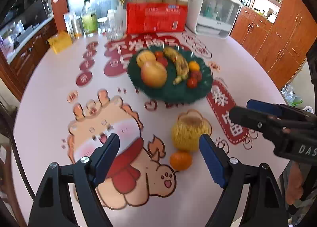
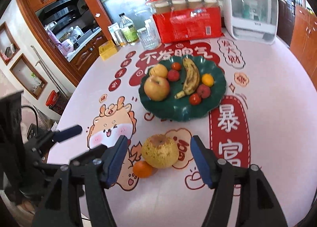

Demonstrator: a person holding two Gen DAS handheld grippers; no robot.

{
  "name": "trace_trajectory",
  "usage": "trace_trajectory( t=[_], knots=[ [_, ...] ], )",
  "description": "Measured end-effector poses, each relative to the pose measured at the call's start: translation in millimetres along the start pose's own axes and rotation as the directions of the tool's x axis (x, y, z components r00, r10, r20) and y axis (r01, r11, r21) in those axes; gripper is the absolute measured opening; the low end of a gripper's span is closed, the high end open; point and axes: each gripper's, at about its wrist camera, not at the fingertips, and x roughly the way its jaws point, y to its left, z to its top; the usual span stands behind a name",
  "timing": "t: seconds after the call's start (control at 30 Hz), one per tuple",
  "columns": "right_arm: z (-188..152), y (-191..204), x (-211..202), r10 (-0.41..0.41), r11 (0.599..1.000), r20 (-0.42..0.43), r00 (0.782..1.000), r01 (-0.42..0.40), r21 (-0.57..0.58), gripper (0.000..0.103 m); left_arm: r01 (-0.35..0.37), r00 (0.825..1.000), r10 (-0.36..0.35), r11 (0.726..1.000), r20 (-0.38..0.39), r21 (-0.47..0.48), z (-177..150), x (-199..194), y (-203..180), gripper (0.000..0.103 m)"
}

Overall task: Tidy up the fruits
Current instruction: 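Close the left gripper on the mandarin orange beside the pear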

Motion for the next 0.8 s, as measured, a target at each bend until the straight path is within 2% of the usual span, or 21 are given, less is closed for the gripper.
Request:
trace_trajectory(
  t=[0.3,0.57,0.67,0.73,0.8],
  knots=[
    [-21,-9,30,0.003,1.0,-0.054,0.999,-0.002,0.022,0.07,0.023,0.996,-0.029,0.997,-0.082,-0.073,-39,49,-6,0.081],
    [-26,-17,46,0.018,0.998,-0.077,0.997,-0.014,0.054,0.07,0.056,0.991,-0.076,0.983,-0.111,-0.174,-44,71,-7,0.081],
    [-28,-19,50,0.02,0.998,-0.085,0.996,-0.015,0.058,0.07,0.061,0.989,-0.084,0.982,-0.123,-0.181,-46,79,-11,0.071],
    [-28,-21,51,0.024,0.998,-0.089,0.996,-0.018,0.06,0.07,0.066,0.987,-0.092,0.98,-0.132,-0.188,-47,84,-13,0.058],
    [-28,-21,52,0.025,0.998,-0.09,0.996,-0.02,0.059,0.07,0.088,0.984,-0.116,0.976,-0.132,-0.199,-48,87,-13,0.051]
  ],
)
